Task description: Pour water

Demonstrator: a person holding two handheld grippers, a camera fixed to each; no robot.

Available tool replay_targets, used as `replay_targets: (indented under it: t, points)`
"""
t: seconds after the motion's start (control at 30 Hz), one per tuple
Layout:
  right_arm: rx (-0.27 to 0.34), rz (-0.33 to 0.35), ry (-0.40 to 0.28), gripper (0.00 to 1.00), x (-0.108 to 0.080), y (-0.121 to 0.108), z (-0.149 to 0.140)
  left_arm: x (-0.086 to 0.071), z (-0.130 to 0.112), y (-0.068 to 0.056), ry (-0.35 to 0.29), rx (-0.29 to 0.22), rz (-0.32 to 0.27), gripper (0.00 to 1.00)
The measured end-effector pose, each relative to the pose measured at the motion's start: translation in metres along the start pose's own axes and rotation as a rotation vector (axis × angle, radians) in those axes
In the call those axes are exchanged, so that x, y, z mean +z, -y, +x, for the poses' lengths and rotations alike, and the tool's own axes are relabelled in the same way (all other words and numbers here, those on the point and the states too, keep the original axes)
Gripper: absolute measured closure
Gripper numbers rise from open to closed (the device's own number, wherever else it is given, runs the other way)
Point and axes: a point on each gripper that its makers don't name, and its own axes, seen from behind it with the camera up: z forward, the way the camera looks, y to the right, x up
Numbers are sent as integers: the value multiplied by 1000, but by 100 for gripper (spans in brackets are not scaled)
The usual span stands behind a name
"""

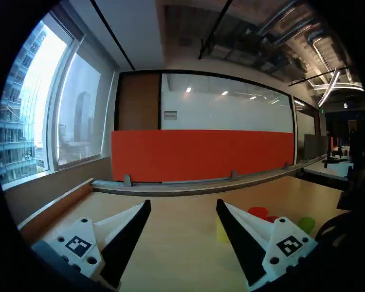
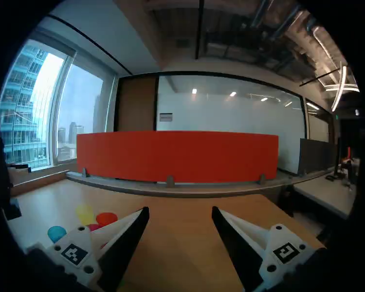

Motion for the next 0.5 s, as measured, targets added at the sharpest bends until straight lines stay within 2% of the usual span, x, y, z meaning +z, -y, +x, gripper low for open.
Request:
replay_targets:
  t: [0.27,0.5]
  points:
    - [8,32,-8,1,-2,0,50,6,46,-2,-2,20,-24,0]
    - [27,64,-4,1,0,4,77,11,77,-6,-2,5,-50,0]
